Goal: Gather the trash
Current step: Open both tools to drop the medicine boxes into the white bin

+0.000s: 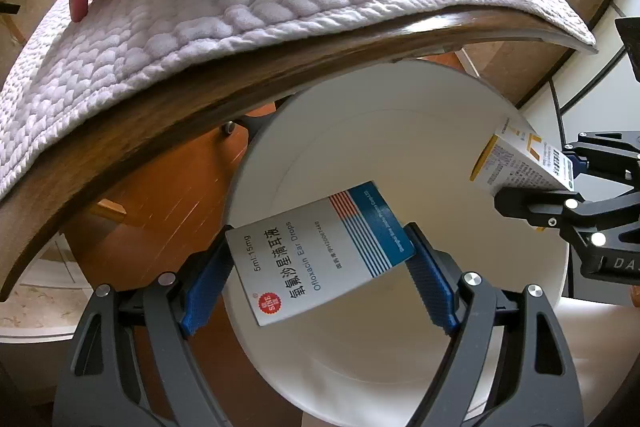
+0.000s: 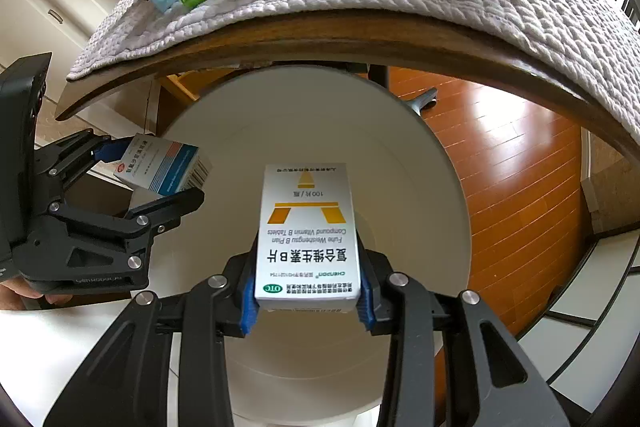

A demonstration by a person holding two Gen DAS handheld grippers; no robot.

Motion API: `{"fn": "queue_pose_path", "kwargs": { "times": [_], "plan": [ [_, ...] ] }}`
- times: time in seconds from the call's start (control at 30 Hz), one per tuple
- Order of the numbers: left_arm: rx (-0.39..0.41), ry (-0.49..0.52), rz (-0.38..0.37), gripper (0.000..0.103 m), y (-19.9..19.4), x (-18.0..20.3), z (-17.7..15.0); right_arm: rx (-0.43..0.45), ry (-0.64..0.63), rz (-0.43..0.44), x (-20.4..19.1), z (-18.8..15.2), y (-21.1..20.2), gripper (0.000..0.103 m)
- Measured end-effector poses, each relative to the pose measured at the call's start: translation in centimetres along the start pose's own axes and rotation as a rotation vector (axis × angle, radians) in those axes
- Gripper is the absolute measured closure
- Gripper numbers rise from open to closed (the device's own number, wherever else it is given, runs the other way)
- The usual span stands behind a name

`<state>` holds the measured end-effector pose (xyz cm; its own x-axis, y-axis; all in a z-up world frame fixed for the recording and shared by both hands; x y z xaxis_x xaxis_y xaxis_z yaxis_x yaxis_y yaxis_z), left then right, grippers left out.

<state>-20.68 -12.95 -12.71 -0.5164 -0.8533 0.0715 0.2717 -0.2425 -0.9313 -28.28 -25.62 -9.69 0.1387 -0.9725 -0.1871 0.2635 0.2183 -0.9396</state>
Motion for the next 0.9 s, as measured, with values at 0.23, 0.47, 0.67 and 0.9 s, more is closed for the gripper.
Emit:
{"fn": "queue_pose_path", "kwargs": {
  "times": [0.23, 0.47, 0.67, 0.9],
  "plan": [
    [-0.004, 0.000, 0.004, 0.019, 0.2, -0.3, -0.2, -0.007, -0.007, -0.003, 0.3, -0.1, 0.2, 0.066],
    [-0.010, 0.001, 0.007, 0.019, 0.6, 0.0, -0.1, -0.013, 0.000, -0.009, 0.4, 0.1, 0.5, 0.066],
    [-0.015, 0.005, 0.010, 0.019, 0.8, 0.4, 0.1, -0.019, 0.002, -0.010, 0.3, 0.3, 0.8, 0.066],
    [-0.019, 0.011, 0.011, 0.019, 0.9, 0.6, 0.2, -0.025, 0.010, -0.009, 0.6, 0.2, 1.7, 0.065]
  ]
}}
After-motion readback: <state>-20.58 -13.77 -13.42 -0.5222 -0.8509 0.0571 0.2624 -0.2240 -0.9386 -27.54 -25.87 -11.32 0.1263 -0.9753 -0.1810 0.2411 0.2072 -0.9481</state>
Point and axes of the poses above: each gripper's, at about its wrist camera, not at the fingertips, and y roughly the way its jaws point, x to its right, z to its top, the point moved 4 cm from there along y, roughly the way its jaws point, and after that the axes turned 3 degrees about -z, right-handed, at the moved point
